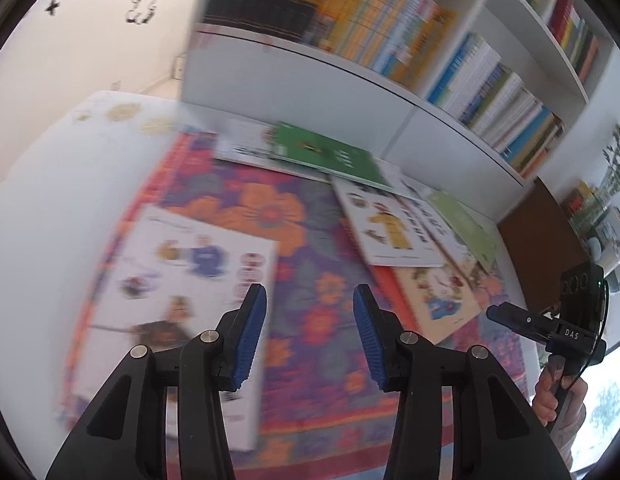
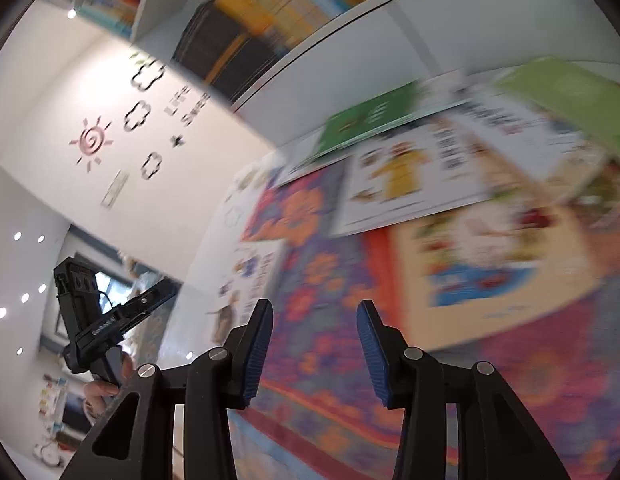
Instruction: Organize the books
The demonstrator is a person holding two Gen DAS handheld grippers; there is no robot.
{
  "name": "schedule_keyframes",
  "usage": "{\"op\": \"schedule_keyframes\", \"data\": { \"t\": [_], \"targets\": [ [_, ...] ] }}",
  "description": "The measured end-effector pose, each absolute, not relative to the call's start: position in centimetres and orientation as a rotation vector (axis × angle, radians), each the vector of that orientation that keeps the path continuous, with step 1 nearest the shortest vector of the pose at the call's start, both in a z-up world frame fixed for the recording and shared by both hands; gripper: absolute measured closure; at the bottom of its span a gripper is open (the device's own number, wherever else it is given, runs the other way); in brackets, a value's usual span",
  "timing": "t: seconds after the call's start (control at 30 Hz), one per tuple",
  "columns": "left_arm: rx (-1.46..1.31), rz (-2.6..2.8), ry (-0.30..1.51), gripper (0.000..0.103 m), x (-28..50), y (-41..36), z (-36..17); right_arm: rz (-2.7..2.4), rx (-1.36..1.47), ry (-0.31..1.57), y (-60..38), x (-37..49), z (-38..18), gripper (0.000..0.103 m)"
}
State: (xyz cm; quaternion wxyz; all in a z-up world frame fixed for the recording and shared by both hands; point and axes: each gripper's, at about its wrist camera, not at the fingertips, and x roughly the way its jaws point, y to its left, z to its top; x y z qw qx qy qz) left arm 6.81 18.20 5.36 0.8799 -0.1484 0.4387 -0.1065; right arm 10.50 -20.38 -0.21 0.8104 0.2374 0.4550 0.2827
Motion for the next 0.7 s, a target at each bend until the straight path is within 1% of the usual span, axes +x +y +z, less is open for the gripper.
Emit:
{"op": "schedule_keyframes", "data": {
  "t": [0.13,0.3,0.43,0.53,0.7],
  "targets": [
    [-0.280,-0.264,0.951,0.060,8.9,13.0,3.3,0.501,0.476,0.948,-26.1,10.2,-0.7,0.061],
    [-0.260,-0.289,1.019,0.060,11.5,8.4,-0.3,0.476,0.498,0.936,-29.4,11.9,-2.2,0.061],
    [-0.197,-0.250,0.996,0.061,13.6,7.5,-1.9,0.487,0.476,0.933,-27.8,15.4,-2.9,0.061],
    [-0.215,-0.235,1.000,0.061,15.3,7.9,-3.2,0.486,0.458,0.965,-25.3,18.6,-4.5,0.061],
    [-0.244,-0.237,1.014,0.061,16.7,8.4,-4.8,0.416,0.460,0.975,-23.2,21.6,-6.7,0.064]
  ]
}}
